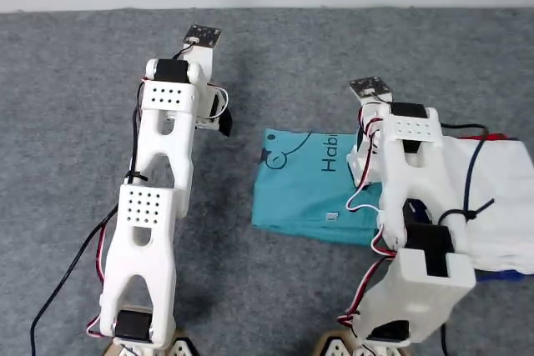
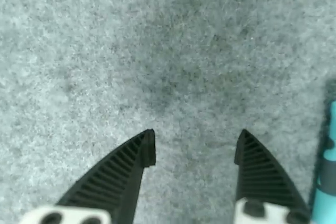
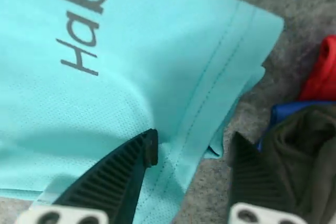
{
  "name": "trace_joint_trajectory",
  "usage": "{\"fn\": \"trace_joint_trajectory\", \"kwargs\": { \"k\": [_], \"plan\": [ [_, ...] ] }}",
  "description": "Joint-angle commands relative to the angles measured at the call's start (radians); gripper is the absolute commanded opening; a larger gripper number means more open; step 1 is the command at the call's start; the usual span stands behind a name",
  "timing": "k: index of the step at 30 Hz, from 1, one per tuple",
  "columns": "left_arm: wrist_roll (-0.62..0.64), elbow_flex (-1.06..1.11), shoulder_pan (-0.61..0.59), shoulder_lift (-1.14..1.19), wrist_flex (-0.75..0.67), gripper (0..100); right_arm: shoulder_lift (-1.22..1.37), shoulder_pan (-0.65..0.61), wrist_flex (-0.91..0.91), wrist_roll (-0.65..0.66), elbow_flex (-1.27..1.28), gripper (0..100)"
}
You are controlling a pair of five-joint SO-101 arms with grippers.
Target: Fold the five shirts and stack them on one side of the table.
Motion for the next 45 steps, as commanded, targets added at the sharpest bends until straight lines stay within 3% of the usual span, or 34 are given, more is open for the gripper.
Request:
{"fn": "trace_joint_trajectory", "kwargs": {
  "k": [1, 18, 24, 36, 45],
  "plan": [
    [0.002, -0.002, -0.006, -0.017, 0.021, 25, -0.008, 0.007, 0.001, 0.026, -0.034, 25.2],
    [0.002, -0.002, -0.006, -0.017, 0.021, 25, 0.225, 0.044, -0.12, 0.029, -0.066, 20.9],
    [0.002, -0.001, -0.006, -0.017, 0.021, 25, 0.226, 0.022, -0.119, 0.031, -0.072, 0.2],
    [0.002, 0.051, -0.006, -0.018, 0.021, 25, 0.105, 0.015, -0.12, 0.017, -0.074, 0.9],
    [0.002, 0.053, -0.006, -0.018, 0.021, 25, -0.088, 0.059, -0.217, -0.181, -0.078, 0.9]
  ]
}}
